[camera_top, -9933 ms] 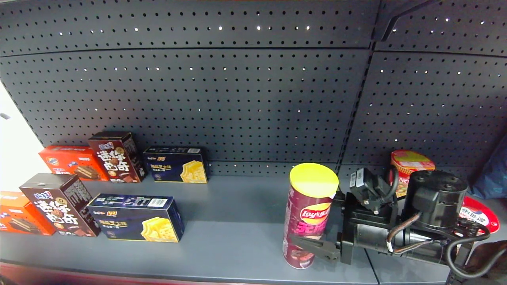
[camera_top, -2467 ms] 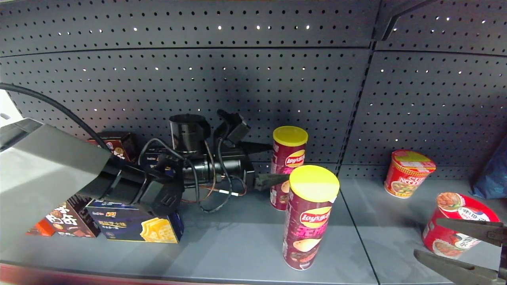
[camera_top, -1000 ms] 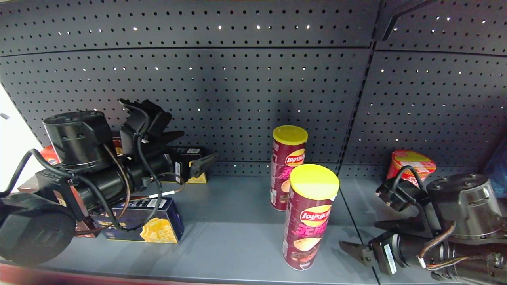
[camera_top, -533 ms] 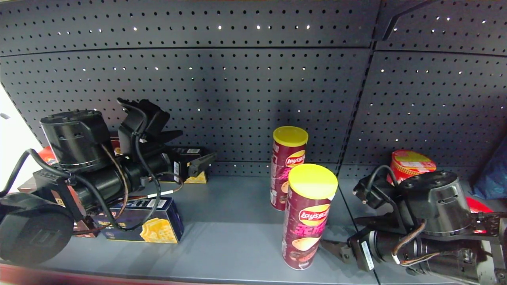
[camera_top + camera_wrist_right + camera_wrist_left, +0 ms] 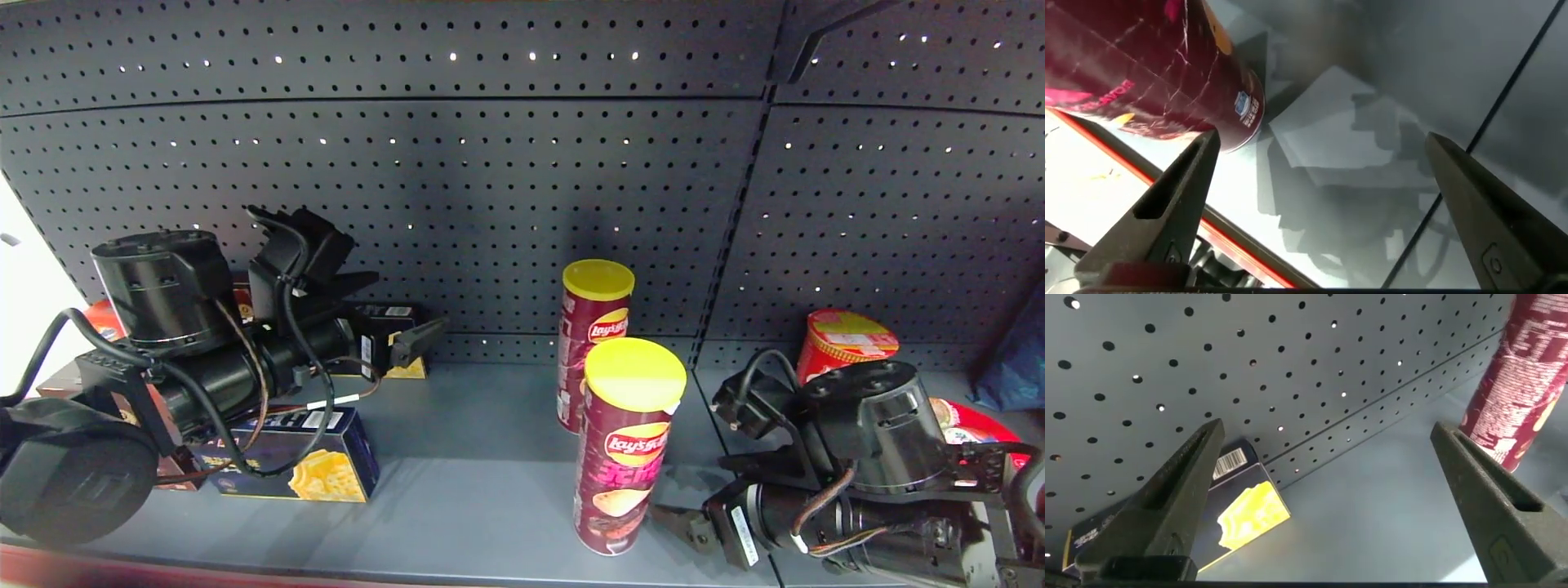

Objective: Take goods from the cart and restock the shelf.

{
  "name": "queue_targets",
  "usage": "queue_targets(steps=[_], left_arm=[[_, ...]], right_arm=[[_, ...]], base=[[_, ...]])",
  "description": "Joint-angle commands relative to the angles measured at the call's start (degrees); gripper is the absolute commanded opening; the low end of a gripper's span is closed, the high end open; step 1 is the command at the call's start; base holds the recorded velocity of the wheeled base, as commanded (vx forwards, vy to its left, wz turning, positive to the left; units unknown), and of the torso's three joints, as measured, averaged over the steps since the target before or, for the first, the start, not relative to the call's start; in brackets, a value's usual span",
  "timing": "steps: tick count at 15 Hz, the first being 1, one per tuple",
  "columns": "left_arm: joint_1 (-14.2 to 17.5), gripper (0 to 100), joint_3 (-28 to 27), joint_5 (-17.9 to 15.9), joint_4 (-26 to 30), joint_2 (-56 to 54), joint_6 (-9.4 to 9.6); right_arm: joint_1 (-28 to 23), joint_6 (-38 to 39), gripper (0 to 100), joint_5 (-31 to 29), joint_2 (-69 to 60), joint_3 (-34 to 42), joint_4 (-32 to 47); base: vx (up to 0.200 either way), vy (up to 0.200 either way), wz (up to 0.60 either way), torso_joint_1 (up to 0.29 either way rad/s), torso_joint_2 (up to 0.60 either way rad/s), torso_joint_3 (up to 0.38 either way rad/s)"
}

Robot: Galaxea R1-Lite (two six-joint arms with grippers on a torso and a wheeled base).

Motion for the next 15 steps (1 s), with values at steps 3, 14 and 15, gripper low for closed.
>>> queue_targets(steps=[3, 14, 15], left_arm=[[0.0, 100, 0.1, 0.0, 0.0, 0.5, -0.01], [0.0, 100, 0.1, -0.1, -0.1, 0.9, -0.01], [0.0, 100, 0.1, -0.1, -0.2, 1.1, -0.01]], right_arm=[[0.6, 0.0, 100, 0.1, 0.8, -0.3, -0.2], [-0.6, -0.1, 100, 0.2, 2.2, -2.8, -1.2], [-0.6, -0.1, 100, 0.2, 2.5, -3.3, -1.2]], base=[[0.0, 0.0, 0.0, 0.0, 0.0, 0.0], [0.0, 0.0, 0.0, 0.0, 0.0, 0.0], [0.0, 0.0, 0.0, 0.0, 0.0, 0.0]])
